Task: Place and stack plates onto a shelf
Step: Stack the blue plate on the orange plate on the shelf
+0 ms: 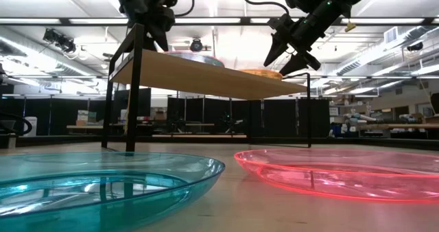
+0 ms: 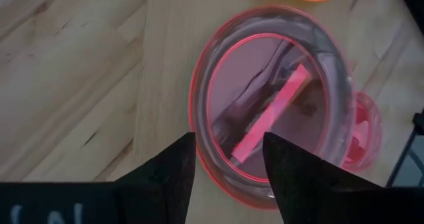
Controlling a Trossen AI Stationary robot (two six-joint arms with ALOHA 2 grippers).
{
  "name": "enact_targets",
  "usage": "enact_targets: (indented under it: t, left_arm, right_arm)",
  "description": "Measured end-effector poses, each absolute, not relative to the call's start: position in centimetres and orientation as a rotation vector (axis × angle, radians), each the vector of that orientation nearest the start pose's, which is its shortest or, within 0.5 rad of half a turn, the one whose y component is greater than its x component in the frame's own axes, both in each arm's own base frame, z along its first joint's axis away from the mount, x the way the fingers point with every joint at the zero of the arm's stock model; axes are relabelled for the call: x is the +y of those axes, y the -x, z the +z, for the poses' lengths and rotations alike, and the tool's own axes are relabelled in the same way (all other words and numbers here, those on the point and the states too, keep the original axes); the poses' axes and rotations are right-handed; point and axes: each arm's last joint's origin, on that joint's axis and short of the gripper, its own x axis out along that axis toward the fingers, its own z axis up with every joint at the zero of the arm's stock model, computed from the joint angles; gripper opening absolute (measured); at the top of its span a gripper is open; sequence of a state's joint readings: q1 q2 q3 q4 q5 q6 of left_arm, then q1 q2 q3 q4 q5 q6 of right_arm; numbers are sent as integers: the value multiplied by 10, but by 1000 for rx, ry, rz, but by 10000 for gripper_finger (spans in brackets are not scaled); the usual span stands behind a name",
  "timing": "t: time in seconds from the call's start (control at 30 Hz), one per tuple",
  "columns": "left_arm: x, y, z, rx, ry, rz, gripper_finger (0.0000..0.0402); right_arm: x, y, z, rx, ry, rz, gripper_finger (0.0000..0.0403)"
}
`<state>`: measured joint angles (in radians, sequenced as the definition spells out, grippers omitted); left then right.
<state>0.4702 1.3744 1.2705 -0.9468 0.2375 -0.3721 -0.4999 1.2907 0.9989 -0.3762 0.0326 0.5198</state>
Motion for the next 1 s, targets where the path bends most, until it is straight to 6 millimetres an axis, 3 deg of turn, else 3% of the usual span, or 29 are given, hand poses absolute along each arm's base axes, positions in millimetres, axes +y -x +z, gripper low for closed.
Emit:
enact_targets:
  t: [0.2,0.43,0.73,1.0]
  left_arm:
    - [107,-228,328,902,646,360,183]
    - [89,-198,359,767,576,355,183]
    - [30,-166,390,639,515,224,183]
    - [-20,-159,393,652,540,133,183]
  right_arm:
    - [-133,-241,284,513,-645,-676,272]
    - [-132,-240,284,519,-646,-677,272]
    - [-132,-240,283,528,-648,-679,272]
    - [-132,-239,282,543,-651,-682,272]
